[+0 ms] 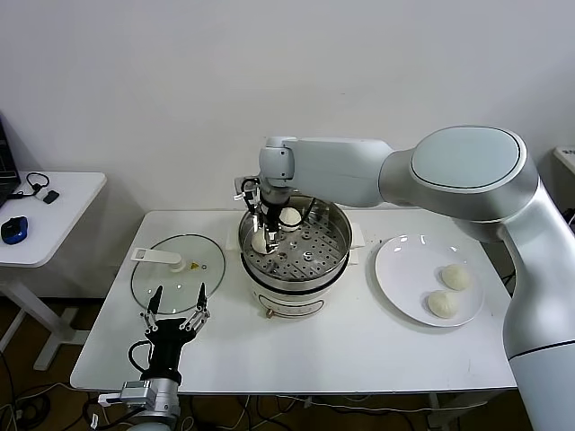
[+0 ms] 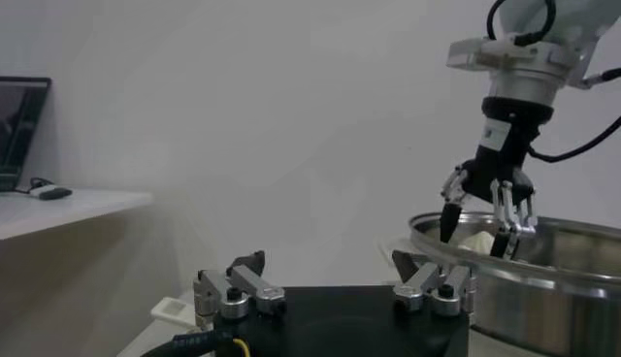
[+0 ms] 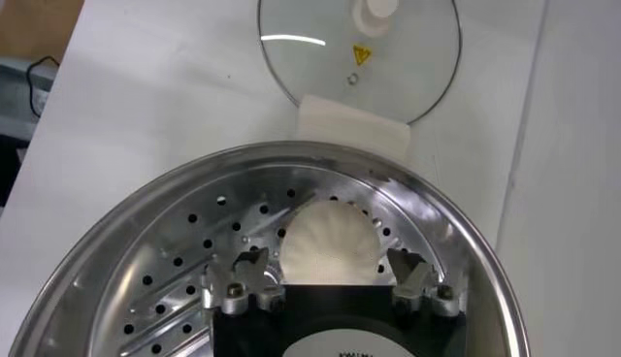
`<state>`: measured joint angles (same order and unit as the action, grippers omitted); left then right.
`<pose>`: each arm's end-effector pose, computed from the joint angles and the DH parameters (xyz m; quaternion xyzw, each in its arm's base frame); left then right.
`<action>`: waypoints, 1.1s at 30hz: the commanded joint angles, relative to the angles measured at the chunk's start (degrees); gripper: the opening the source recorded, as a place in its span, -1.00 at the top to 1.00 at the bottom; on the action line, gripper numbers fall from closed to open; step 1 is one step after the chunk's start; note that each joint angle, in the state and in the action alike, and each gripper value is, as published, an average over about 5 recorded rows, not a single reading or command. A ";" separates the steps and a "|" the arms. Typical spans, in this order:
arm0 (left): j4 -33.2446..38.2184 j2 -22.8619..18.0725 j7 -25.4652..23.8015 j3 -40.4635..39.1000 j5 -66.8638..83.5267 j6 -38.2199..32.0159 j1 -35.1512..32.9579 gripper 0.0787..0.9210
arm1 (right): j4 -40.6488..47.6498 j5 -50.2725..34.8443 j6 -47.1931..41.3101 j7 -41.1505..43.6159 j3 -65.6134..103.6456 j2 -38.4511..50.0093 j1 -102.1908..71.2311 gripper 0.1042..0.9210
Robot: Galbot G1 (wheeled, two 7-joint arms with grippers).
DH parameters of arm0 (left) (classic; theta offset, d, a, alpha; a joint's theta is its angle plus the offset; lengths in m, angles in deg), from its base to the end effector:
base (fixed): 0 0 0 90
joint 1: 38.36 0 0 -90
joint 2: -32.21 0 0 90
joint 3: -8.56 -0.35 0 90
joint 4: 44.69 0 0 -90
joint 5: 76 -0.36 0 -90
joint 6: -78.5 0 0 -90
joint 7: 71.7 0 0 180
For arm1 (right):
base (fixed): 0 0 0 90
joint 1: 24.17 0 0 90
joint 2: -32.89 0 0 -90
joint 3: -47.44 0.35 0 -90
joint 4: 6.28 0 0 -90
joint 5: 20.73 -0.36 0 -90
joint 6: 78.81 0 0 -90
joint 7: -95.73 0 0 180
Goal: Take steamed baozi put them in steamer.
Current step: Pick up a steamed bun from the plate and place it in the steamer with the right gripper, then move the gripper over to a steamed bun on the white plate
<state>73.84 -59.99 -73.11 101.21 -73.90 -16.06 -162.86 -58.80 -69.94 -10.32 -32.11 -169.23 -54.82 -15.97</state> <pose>0.1593 0.0078 -0.3260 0.0193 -0.9995 0.0215 0.0119 0.5962 0.2062 -0.0865 0.5519 -0.5137 0.5518 0.3563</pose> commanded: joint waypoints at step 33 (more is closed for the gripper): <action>0.47 -2.80 0.43 -0.79 -4.03 -0.90 -2.06 -0.77 | -24.91 19.22 14.86 8.19 -14.78 49.75 13.50 -0.76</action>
<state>74.46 -59.99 -72.74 100.49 -77.06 -16.75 -164.74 -82.61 -59.62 -0.18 -24.78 -183.71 -18.19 1.76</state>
